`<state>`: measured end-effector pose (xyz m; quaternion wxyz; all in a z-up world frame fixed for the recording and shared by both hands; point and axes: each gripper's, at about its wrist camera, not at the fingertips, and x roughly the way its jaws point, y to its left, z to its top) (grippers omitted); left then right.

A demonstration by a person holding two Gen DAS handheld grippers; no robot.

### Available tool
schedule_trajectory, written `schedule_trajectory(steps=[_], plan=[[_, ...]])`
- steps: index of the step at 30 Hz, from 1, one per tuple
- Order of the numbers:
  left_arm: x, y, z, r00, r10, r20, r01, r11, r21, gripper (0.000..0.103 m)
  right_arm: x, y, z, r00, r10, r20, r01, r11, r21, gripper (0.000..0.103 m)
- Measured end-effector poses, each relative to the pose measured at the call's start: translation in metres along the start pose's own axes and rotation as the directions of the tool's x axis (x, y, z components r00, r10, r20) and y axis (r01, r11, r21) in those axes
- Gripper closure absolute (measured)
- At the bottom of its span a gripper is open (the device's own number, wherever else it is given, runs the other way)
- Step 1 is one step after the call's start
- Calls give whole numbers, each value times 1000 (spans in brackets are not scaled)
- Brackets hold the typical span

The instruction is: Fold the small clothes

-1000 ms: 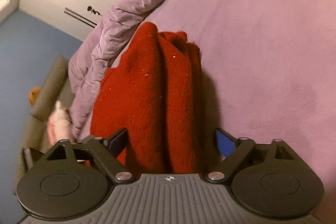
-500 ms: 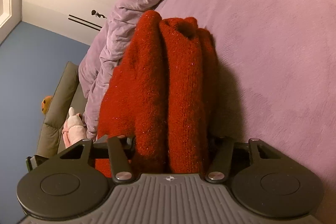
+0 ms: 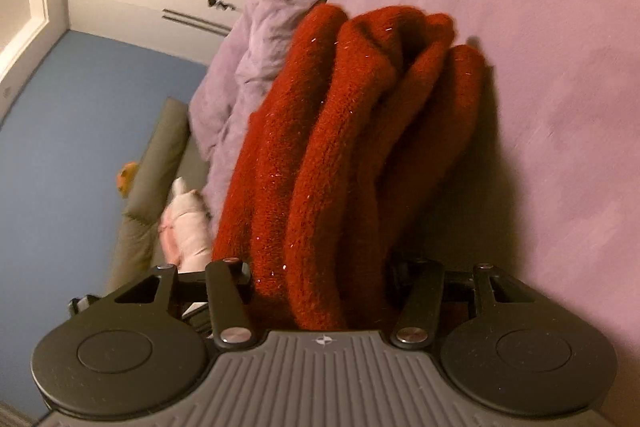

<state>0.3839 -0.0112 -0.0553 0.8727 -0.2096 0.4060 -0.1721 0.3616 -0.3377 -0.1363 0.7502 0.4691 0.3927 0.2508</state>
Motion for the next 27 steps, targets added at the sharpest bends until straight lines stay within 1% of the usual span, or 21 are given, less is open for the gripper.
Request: schedule_trajectory(steps=[2, 4, 6, 7, 8, 10, 11, 12, 13, 14, 15, 16, 17, 19, 20, 21, 22, 24, 25, 26, 27], plan=[[-12, -4, -1, 1000, 23, 12, -24, 999, 34, 55, 3, 4, -6, 999, -2, -35, 1, 1000, -23, 50], [-17, -2, -6, 998, 66, 8, -67, 997, 50, 54, 0, 5, -7, 998, -30, -47, 28, 998, -49, 49], [-23, 1, -11, 992, 124, 16, -124, 990, 67, 54, -13, 10, -4, 990, -142, -8, 140, 985, -102, 44], [-29, 3, -11, 991, 134, 32, -136, 988, 72, 50, -19, 14, -2, 979, -203, 19, 204, 972, -118, 42], [-35, 4, -10, 989, 142, 52, -145, 987, 73, 45, -28, 19, -2, 962, -268, 59, 273, 951, -142, 39], [-46, 2, -5, 977, 180, 112, -190, 978, 87, 41, -43, 42, -6, 916, -364, 172, 396, 891, -222, 39], [-48, 1, -3, 974, 185, 129, -198, 975, 102, 37, -47, 58, -9, 880, -412, 237, 468, 839, -277, 39], [-47, -2, -2, 972, 188, 141, -204, 972, 114, 35, -49, 72, -15, 846, -436, 308, 523, 791, -317, 39], [-44, -4, 1, 971, 192, 144, -209, 971, 114, 29, -49, 84, -19, 820, -440, 365, 559, 752, -349, 40], [-40, -7, 2, 970, 195, 143, -210, 972, 104, 26, -46, 94, -21, 818, -428, 385, 564, 731, -385, 46], [-34, -9, 2, 971, 193, 139, -208, 974, 96, 26, -38, 102, -22, 831, -413, 374, 548, 726, -416, 52], [-27, -12, 2, 973, 191, 132, -204, 975, 92, 25, -28, 107, -21, 840, -410, 356, 537, 724, -433, 61], [-21, -13, 1, 972, 197, 130, -209, 974, 89, 22, -16, 111, -21, 840, -418, 345, 539, 711, -451, 70], [-8, -16, 0, 965, 218, 144, -230, 970, 77, 21, 8, 116, -19, 819, -436, 371, 572, 657, -491, 80], [0, -17, 1, 964, 221, 149, -234, 969, 75, 19, 19, 118, -18, 804, -450, 388, 594, 629, -502, 80], [5, -17, 2, 962, 228, 152, -241, 968, 71, 19, 29, 119, -15, 794, -458, 400, 608, 613, -505, 80], [13, -18, 6, 957, 242, 158, -255, 965, 67, 17, 37, 121, -12, 784, -468, 407, 620, 606, -498, 80], [30, -20, 12, 945, 280, 168, -296, 952, 76, 15, 50, 117, 3, 770, -490, 409, 638, 613, -467, 81], [39, -20, 16, 942, 294, 164, -310, 947, 85, 15, 55, 114, 11, 758, -503, 416, 653, 602, -460, 82], [48, -21, 20, 942, 299, 151, -315, 944, 95, 13, 62, 110, 13, 743, -515, 428, 670, 581, -462, 84], [59, -21, 25, 942, 310, 129, -324, 940, 107, 12, 70, 106, 16, 733, -523, 435, 680, 564, -469, 84]])
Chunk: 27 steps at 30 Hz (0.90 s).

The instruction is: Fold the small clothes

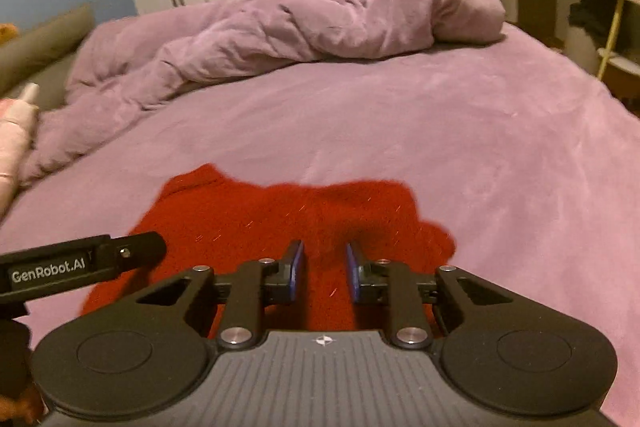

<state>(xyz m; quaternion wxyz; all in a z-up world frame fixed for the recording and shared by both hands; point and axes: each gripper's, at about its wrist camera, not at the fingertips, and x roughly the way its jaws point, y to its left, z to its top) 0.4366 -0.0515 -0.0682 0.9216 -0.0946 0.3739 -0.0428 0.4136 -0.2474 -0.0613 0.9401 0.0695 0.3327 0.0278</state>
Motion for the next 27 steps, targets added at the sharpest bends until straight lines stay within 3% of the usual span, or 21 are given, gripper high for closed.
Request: schedule_trajectory(steps=[3, 8, 10, 12, 15, 18, 22, 24, 27], plan=[[25, -6, 2, 999, 19, -42, -18, 1000, 20, 8, 27, -2, -2, 999, -32, -6, 32, 999, -34, 83], [38, -14, -20, 998, 46, 44, -49, 997, 66, 7, 46, -3, -26, 993, -42, 111, 56, 990, -128, 81], [39, -14, -27, 994, 65, 84, -73, 994, 84, 5, 50, -3, -27, 991, -39, 129, 57, 989, -136, 80], [35, -10, -24, 996, 51, 76, -56, 996, 63, 5, 48, 0, -24, 991, -48, 122, 66, 987, -146, 80], [9, 8, -20, 999, -32, 28, 32, 999, -6, 5, 20, 15, -17, 993, -71, 95, 87, 981, -175, 77], [-42, 28, -34, 994, -101, 31, 103, 993, -58, 6, -44, 21, -34, 994, -1, 106, 15, 991, -131, 71], [-97, 39, -76, 992, -125, 20, 124, 992, 20, 6, -99, 20, -87, 996, 75, 49, -70, 992, -109, 71], [-95, 36, -90, 994, -95, -45, 97, 995, 31, 6, -102, 25, -109, 999, 37, 27, -33, 990, -136, 71], [-85, 33, -95, 994, -85, -75, 90, 994, 63, 1, -94, 35, -117, 999, -14, 32, 22, 971, -238, 71]])
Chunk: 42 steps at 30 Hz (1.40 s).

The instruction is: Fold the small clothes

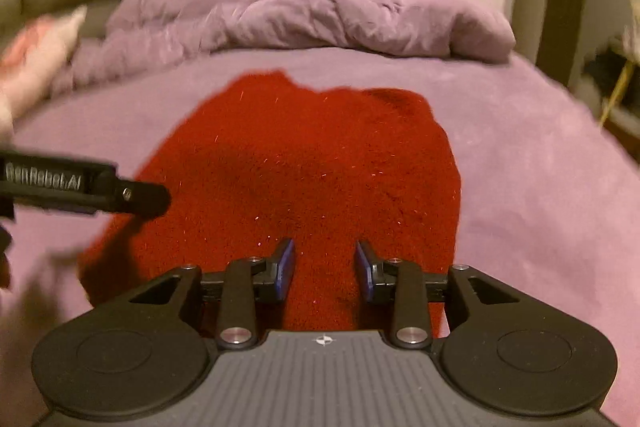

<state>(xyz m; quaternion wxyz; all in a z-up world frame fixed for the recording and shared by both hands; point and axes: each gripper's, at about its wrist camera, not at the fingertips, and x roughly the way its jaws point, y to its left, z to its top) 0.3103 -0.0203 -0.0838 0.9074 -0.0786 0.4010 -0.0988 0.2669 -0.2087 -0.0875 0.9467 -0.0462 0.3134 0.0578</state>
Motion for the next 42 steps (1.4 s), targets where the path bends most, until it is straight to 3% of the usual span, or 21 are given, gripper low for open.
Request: schedule_trajectory(steps=[4, 6, 8, 10, 11, 13, 15, 17, 19, 23, 26, 32, 42], plan=[[-3, -2, 6, 998, 28, -53, -29, 999, -20, 0, 12, -7, 11, 998, 16, -63, -15, 1000, 13, 68], [-18, -10, 1, 997, 57, -59, -55, 998, 27, 0, -3, -5, 14, 996, 16, -91, -16, 1000, 4, 67], [-36, -18, -12, 996, 82, -47, -77, 993, 87, 0, -23, -3, 8, 991, 10, -133, -7, 1000, 19, 54], [-52, -24, -27, 993, 104, -52, -98, 990, 104, 0, -44, -1, -4, 985, 25, -173, -13, 997, 71, 47], [-59, -28, -34, 991, 115, -68, -107, 988, 111, 0, -54, -1, -10, 975, 67, -214, -43, 992, 116, 32], [-74, -34, -45, 991, 113, -72, -104, 987, 122, 0, -73, 0, -23, 962, 105, -252, -55, 979, 198, 27], [-88, -38, -54, 990, 130, -60, -122, 985, 124, 0, -90, 4, -33, 957, 87, -278, -28, 978, 208, 24], [-98, -39, -56, 985, 157, -67, -147, 981, 127, 0, -100, 7, -35, 956, 39, -292, 20, 980, 197, 11], [-105, -39, -54, 980, 179, -87, -168, 979, 119, 0, -107, 8, -30, 953, 8, -301, 49, 982, 181, 4], [-122, -38, -43, 978, 168, -125, -156, 983, 98, 0, -116, 12, -15, 950, -16, -311, 68, 985, 157, 4], [-135, -35, -33, 982, 159, -105, -151, 985, 79, 0, -121, 11, -5, 955, -16, -297, 63, 987, 149, 4], [-146, -43, -28, 970, 236, -61, -227, 965, 130, 0, -130, 6, 5, 957, -19, -288, 79, 977, 199, 4], [-140, -38, -29, 976, 191, -108, -184, 980, 70, 0, -135, 0, 10, 958, -48, -284, 111, 971, 211, 4]])
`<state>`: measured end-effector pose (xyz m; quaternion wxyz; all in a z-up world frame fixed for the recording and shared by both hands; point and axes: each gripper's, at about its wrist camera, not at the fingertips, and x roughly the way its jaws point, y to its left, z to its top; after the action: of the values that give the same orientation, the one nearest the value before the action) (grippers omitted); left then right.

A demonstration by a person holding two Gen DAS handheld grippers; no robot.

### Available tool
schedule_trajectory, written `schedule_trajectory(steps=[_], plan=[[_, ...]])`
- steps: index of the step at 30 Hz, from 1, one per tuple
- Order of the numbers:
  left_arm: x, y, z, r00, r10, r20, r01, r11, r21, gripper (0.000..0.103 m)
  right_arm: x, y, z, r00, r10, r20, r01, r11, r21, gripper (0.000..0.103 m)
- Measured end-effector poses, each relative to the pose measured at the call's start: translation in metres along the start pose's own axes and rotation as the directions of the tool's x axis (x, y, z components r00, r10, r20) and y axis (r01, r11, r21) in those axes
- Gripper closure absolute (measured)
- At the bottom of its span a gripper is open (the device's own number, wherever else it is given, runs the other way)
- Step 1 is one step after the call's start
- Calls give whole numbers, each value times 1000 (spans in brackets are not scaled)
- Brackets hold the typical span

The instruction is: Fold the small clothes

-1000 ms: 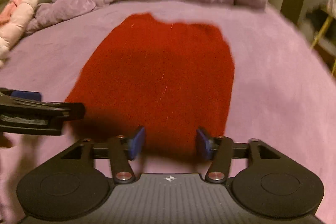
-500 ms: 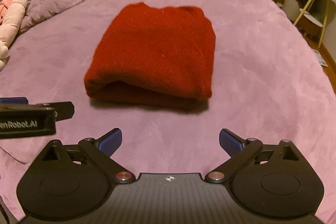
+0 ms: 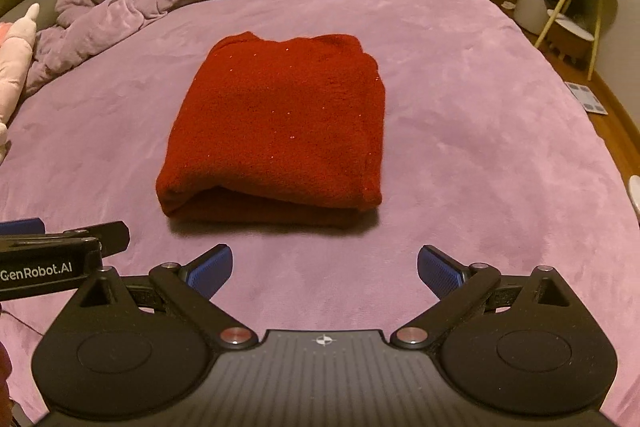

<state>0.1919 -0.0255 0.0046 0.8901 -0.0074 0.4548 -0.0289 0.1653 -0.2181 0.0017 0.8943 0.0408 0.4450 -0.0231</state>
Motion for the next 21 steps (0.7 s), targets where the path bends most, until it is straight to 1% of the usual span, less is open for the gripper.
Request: schedule_trajectory(steps=[6, 11, 21], plan=[[2, -6, -2, 1000, 25, -9, -24, 999, 30, 0, 0, 1, 1, 1000, -12, -2, 12, 1000, -12, 4], [2, -5, -2, 1000, 24, -12, -24, 999, 30, 0, 0, 1, 3, 1000, -10, -8, 10, 1000, -7, 4], [-2, -11, -1, 999, 47, 6, -47, 998, 52, 0, -1, 0, 4, 1000, -3, -3, 3, 1000, -9, 4]])
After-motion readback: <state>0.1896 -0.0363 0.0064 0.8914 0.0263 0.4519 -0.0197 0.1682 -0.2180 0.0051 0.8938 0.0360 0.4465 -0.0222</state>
